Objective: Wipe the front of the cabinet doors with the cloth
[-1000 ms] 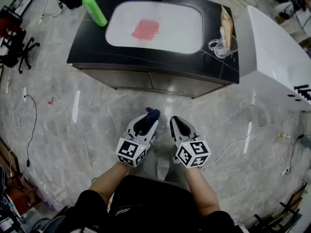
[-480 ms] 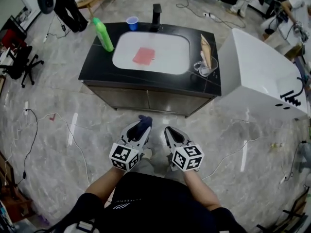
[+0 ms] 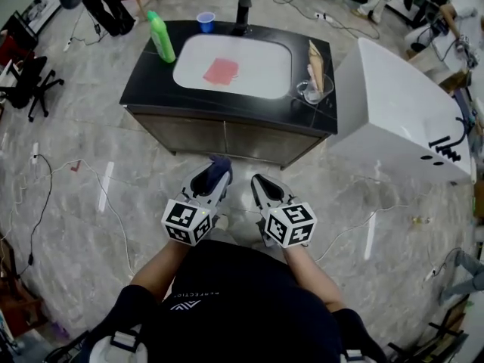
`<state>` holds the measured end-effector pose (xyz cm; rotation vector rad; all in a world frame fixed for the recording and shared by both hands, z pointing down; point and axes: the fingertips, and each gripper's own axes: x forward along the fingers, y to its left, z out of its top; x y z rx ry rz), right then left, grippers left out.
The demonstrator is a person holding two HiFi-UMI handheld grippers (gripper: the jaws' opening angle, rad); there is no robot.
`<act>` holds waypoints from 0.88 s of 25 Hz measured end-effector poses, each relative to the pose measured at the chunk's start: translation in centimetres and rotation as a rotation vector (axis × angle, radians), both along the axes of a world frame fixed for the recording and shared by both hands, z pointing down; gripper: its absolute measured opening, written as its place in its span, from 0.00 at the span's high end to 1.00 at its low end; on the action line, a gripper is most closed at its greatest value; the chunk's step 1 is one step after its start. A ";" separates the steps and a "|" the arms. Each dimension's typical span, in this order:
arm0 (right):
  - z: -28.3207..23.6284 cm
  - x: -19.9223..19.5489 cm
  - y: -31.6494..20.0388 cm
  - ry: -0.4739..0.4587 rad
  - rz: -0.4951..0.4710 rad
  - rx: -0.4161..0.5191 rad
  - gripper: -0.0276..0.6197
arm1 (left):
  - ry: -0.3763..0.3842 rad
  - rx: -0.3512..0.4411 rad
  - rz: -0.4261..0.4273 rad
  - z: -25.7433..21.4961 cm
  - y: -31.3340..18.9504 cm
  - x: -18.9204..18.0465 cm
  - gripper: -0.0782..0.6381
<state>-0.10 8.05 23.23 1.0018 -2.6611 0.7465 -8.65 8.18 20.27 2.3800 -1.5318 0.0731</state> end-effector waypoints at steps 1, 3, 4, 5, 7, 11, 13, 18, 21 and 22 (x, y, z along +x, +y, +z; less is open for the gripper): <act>-0.1 0.0 0.1 -0.002 -0.003 0.002 0.90 | 0.001 -0.006 -0.001 0.1 0.0 0.0 0.71; -0.3 -0.1 0.1 -0.009 -0.010 0.006 0.90 | -0.004 -0.012 0.005 0.2 0.1 0.1 0.71; -0.4 -0.1 0.1 -0.011 -0.016 0.009 0.90 | -0.007 -0.013 0.007 0.2 0.0 0.2 0.71; -0.5 -0.1 0.1 -0.013 -0.022 0.013 0.90 | -0.009 -0.014 0.007 0.1 -0.1 0.3 0.71; -0.6 -0.2 0.3 -0.016 -0.032 0.014 0.90 | -0.006 -0.014 0.005 0.0 -0.1 0.5 0.70; -0.9 -0.4 0.7 -0.022 -0.036 0.014 0.90 | -0.001 -0.014 0.010 -0.4 0.1 0.8 0.71; -1.2 -0.6 0.4 -0.027 -0.038 0.021 0.90 | -0.003 -0.012 0.011 -0.6 0.1 0.7 0.71; -1.0 -0.8 0.6 -0.027 -0.048 0.018 0.90 | -0.006 -0.031 0.001 -0.1 0.6 0.5 0.70; -0.8 -0.9 0.9 -0.019 -0.055 0.015 0.90 | -0.001 -0.034 -0.003 0.0 0.9 0.2 0.71; -0.8 -1.0 0.9 -0.014 -0.058 0.018 0.90 | 0.002 -0.034 -0.005 0.1 1.0 0.2 0.71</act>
